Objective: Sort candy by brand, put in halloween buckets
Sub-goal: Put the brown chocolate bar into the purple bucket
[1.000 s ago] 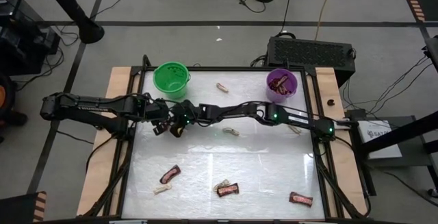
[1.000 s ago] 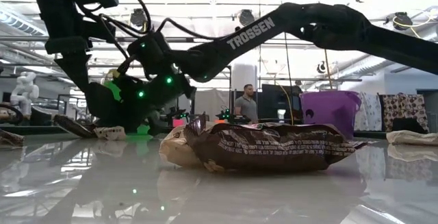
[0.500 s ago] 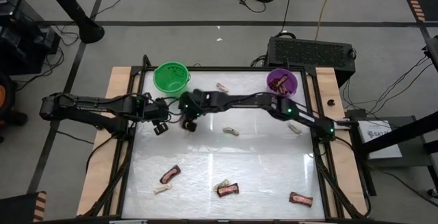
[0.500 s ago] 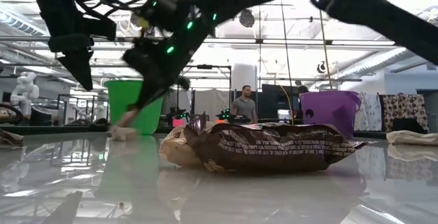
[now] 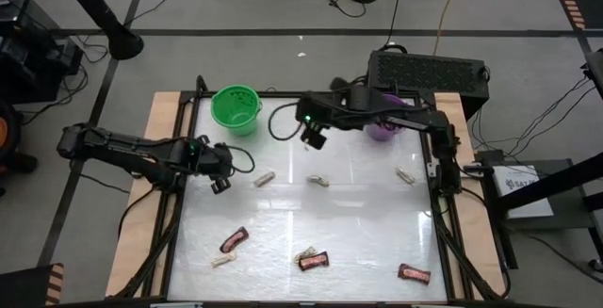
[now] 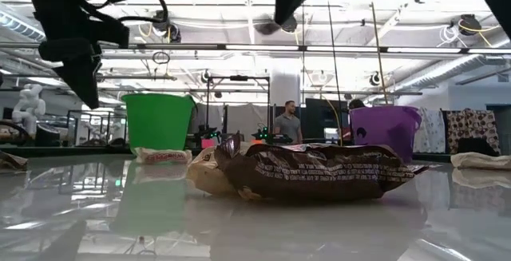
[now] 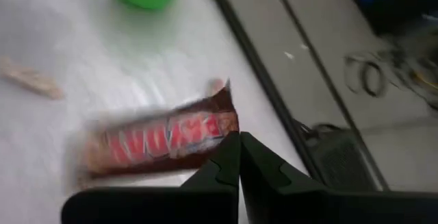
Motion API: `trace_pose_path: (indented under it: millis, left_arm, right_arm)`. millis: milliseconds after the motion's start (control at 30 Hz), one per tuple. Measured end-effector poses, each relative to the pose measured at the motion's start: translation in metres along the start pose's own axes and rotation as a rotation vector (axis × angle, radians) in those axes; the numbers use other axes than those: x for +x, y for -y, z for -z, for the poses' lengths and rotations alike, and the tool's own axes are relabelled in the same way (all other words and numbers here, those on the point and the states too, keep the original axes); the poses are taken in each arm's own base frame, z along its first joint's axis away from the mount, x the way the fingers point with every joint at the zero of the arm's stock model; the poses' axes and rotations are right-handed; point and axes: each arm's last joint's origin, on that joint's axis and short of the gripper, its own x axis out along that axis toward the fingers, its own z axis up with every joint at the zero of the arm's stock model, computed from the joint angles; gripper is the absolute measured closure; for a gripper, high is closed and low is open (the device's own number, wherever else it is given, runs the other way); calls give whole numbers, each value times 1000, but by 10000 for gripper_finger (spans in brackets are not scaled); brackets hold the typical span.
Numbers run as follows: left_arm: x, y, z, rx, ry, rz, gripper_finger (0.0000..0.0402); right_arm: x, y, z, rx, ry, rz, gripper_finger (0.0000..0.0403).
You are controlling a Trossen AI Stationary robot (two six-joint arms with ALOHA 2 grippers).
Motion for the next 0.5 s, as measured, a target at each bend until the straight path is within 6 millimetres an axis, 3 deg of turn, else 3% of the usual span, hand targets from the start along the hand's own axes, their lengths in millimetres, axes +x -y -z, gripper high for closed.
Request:
trace_pose_path:
  millis: [200,267,367,500]
  left_arm:
    - [5,22,6,43,143,107,304]
    - [8,30,9,57,216,125,304]
    - [16,40,16,78,326,120,304]
    - [25,52,25,77,469,150,304]
  right_arm:
    - [-61,29,30,106,36,121,403]
    - [-69,35,41,118,40,129,403]
    - [-62,33,60,120,-9,154,403]
    - [-59,52,103,175,-48,220,403]
